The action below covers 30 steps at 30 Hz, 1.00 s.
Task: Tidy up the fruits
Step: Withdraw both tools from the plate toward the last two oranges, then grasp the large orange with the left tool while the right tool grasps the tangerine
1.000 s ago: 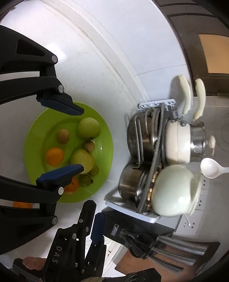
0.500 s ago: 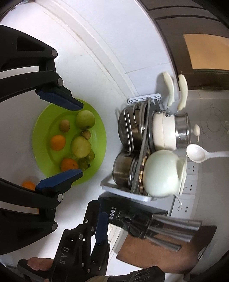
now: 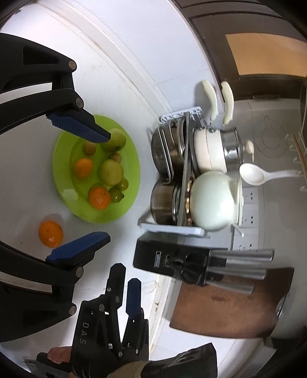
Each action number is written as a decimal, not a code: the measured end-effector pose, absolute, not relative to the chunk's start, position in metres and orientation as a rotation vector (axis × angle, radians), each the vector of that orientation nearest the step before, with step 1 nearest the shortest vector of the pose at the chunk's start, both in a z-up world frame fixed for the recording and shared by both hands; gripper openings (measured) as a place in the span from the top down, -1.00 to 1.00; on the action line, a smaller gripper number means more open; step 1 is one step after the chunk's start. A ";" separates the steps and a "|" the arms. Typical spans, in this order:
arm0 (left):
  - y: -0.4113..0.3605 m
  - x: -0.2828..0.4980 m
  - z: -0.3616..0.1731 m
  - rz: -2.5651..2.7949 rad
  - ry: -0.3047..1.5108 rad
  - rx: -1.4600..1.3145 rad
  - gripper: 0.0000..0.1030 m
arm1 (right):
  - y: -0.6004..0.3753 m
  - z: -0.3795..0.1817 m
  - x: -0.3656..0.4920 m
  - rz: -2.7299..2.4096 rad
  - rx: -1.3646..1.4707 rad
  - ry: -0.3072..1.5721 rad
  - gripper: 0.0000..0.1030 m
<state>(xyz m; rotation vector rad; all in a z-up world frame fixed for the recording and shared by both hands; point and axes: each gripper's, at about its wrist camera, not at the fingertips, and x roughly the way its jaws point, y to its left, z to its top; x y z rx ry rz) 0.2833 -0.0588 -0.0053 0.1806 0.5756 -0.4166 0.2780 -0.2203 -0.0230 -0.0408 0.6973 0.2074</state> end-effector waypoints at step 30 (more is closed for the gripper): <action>-0.097 0.272 -0.084 -0.614 0.764 0.312 -0.49 | -0.225 -0.101 0.265 0.267 -0.070 0.904 0.21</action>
